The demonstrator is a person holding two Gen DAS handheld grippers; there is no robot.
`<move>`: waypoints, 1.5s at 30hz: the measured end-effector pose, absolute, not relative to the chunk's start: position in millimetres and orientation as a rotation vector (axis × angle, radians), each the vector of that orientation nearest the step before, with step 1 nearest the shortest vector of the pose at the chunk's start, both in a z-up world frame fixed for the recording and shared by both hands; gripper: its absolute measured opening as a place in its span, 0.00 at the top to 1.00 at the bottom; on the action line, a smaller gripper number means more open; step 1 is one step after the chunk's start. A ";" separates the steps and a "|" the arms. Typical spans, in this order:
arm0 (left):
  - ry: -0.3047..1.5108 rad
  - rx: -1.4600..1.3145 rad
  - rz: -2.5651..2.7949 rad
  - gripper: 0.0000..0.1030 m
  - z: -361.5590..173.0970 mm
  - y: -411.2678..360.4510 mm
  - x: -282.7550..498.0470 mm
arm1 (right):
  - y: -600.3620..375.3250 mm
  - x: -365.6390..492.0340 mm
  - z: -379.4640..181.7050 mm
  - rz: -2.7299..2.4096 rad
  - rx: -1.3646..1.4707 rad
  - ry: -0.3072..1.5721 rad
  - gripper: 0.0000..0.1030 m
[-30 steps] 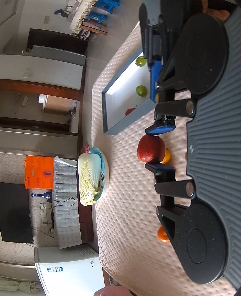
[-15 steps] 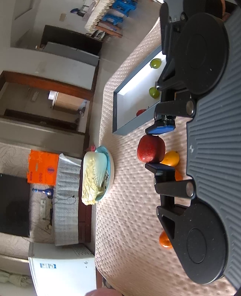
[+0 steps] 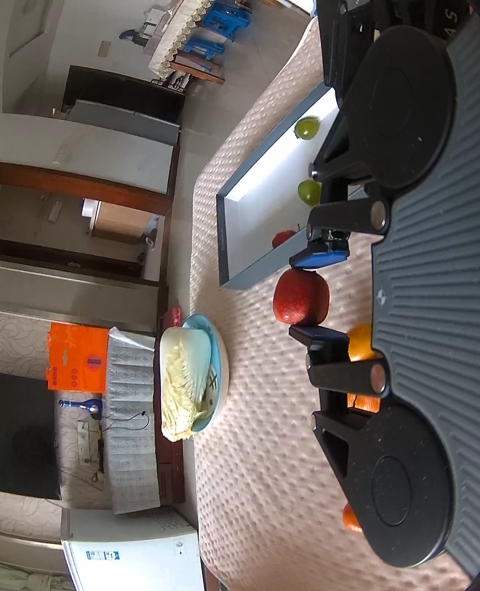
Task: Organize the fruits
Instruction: 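Lift the apple and kiwi with both tools and carry them over the box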
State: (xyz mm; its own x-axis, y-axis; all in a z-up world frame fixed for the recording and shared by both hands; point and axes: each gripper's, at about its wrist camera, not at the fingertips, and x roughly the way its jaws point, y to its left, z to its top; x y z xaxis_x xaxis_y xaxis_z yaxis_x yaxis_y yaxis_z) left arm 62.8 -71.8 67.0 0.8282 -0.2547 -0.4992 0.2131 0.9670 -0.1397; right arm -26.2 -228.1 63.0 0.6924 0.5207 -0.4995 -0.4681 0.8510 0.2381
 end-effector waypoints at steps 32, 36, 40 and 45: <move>0.519 -0.045 -0.435 0.63 59.3 -151.4 91.9 | -282.9 -28.4 59.2 0.335 0.142 0.614 0.74; 0.525 -0.042 -0.449 0.63 54.8 -163.5 101.3 | -284.1 -27.4 55.8 0.323 0.136 0.629 0.74; 0.527 -0.062 -0.463 0.63 53.0 -169.4 109.2 | -284.1 -25.8 53.1 0.318 0.127 0.646 0.74; 0.531 -0.072 -0.483 0.63 49.2 -178.5 116.1 | -285.7 -24.3 52.3 0.312 0.126 0.654 0.74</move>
